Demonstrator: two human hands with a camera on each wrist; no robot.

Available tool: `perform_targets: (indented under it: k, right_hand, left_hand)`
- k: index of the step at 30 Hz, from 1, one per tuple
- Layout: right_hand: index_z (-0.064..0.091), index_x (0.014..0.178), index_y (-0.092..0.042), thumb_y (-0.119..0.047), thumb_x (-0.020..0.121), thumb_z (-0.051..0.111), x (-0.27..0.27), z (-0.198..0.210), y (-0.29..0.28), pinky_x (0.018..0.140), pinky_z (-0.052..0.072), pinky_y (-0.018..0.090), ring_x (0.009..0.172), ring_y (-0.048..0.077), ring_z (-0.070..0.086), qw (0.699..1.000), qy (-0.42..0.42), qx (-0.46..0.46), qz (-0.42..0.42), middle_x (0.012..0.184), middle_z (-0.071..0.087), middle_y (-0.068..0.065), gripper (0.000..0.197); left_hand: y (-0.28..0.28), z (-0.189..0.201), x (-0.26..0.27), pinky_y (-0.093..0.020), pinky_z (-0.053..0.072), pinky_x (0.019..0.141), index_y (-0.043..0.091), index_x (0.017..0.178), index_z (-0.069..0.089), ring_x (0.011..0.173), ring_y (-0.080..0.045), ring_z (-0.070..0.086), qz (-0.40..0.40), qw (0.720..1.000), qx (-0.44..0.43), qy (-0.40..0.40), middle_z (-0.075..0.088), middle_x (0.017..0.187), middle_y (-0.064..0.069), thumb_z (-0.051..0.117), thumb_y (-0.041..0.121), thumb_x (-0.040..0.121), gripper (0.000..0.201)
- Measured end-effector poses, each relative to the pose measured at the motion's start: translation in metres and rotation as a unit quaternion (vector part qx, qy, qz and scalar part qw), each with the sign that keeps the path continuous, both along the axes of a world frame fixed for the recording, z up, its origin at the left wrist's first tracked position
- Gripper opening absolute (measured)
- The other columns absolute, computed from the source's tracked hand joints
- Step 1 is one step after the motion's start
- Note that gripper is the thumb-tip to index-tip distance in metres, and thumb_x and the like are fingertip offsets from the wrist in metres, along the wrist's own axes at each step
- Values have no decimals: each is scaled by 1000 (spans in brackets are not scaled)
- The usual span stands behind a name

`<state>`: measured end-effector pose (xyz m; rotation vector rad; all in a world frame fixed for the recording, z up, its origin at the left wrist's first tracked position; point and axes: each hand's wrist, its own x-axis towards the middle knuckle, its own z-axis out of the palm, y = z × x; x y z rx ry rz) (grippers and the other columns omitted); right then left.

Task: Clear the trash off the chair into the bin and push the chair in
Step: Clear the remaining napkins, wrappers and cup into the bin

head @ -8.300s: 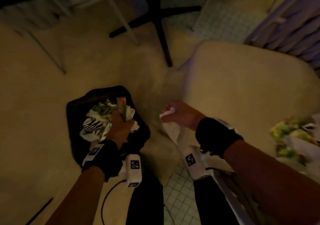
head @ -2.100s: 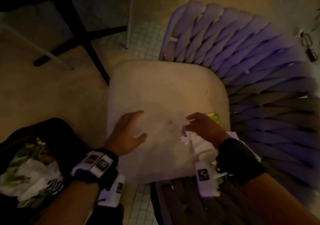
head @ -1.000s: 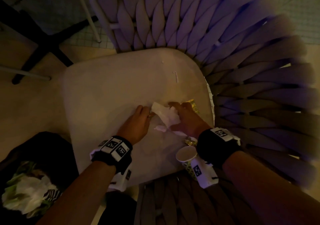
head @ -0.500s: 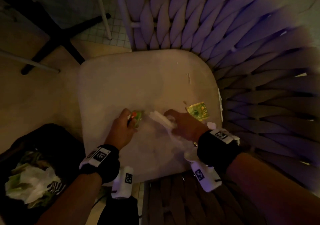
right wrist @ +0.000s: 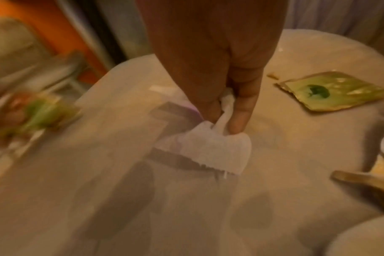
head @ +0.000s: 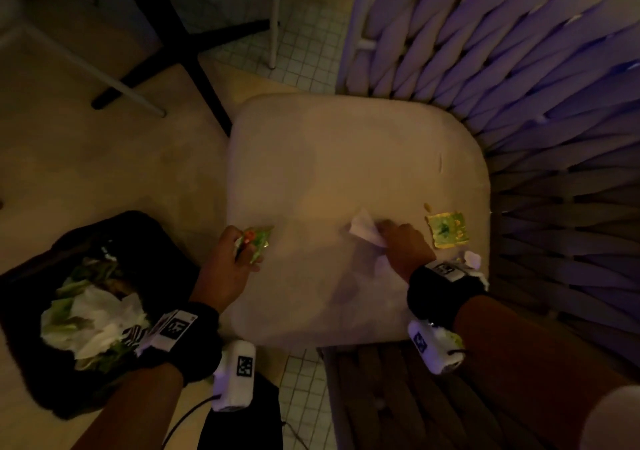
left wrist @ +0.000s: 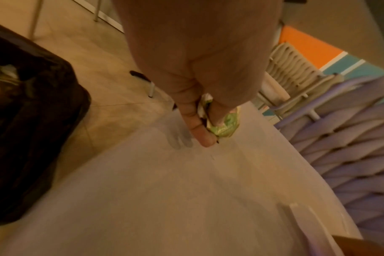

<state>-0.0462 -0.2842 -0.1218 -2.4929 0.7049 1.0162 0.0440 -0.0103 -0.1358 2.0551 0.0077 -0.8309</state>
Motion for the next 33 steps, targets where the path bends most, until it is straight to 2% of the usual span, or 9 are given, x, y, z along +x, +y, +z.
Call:
perform_targets:
  k: [5, 11, 15, 19, 22, 24, 27, 31, 33]
  right_hand:
    - [59, 97, -2, -6, 81, 60, 48, 22, 55, 76, 56, 51, 90, 43, 66, 989, -55, 101, -98, 104, 63, 26, 16]
    - [56, 90, -9, -4, 81, 64, 116, 23, 242, 42, 45, 14, 53, 5, 56, 954, -22, 297, -48, 74, 56, 2, 13]
    - [50, 118, -3, -2, 87, 58, 128, -16, 374, 45, 45, 12, 63, 7, 52, 920, 61, 383, -50, 92, 54, 8, 33]
    - [53, 116, 1, 0, 84, 59, 135, -69, 461, 71, 59, 39, 78, 30, 65, 922, 93, 369, -69, 92, 59, 12, 33]
    - [53, 120, 0, 1, 85, 58, 136, -115, 500, 79, 57, 49, 94, 40, 65, 933, 99, 344, -45, 108, 61, 19, 35]
    - [46, 131, -4, -5, 86, 62, 131, -139, 516, 83, 56, 50, 106, 40, 61, 937, 98, 333, -29, 126, 55, 19, 47]
    - [24, 145, -12, -25, 82, 70, 122, -166, 526, 96, 49, 49, 125, 35, 48, 938, 61, 341, -28, 144, 40, 12, 79]
    - [8, 150, -21, -34, 85, 65, 116, -167, 522, 111, 32, 35, 140, 25, 29, 928, 8, 372, -36, 156, 23, 5, 87]
    - [6, 151, -24, -29, 91, 58, 114, -157, 514, 112, 26, 32, 144, 22, 23, 921, 4, 389, -28, 159, 17, 3, 79]
  left_hand:
    - [86, -1, 3, -31, 51, 78, 12, 97, 52, 92, -25, 61, 84, 996, 28, 14, 62, 101, -13, 53, 13, 94, 3]
    - [220, -9, -8, -40, 55, 80, 12, 132, 37, 91, -26, 65, 213, 970, 22, 116, 52, 118, -4, 44, 14, 99, 34]
    - [321, -39, -24, -54, 50, 93, 23, 131, 43, 103, -35, 61, 272, 951, 41, 144, 52, 127, -7, 48, 19, 98, 33]
    - [384, -80, -22, -22, 52, 60, 6, 123, 44, 82, -22, 64, 290, 945, 88, 122, 57, 114, -13, 50, 19, 97, 30]
    - [407, -113, -19, -12, 46, 45, 8, 107, 44, 75, -23, 63, 271, 949, 105, 125, 56, 99, -15, 52, 17, 95, 17]
    - [415, -134, -21, -17, 51, 54, 12, 111, 43, 77, -22, 62, 279, 946, 89, 141, 56, 105, -14, 56, 21, 93, 24]
    - [418, -149, -28, -42, 51, 90, 26, 140, 28, 114, -25, 55, 273, 953, 15, 133, 45, 138, -4, 68, 32, 85, 69]
    - [415, -140, -39, -42, 39, 108, 43, 144, 11, 139, -12, 31, 310, 946, -45, 79, 22, 155, 10, 73, 26, 80, 91]
    - [414, -131, -44, -42, 26, 116, 38, 149, -2, 146, -11, 14, 313, 947, -6, 75, 4, 161, 9, 73, 34, 79, 103]
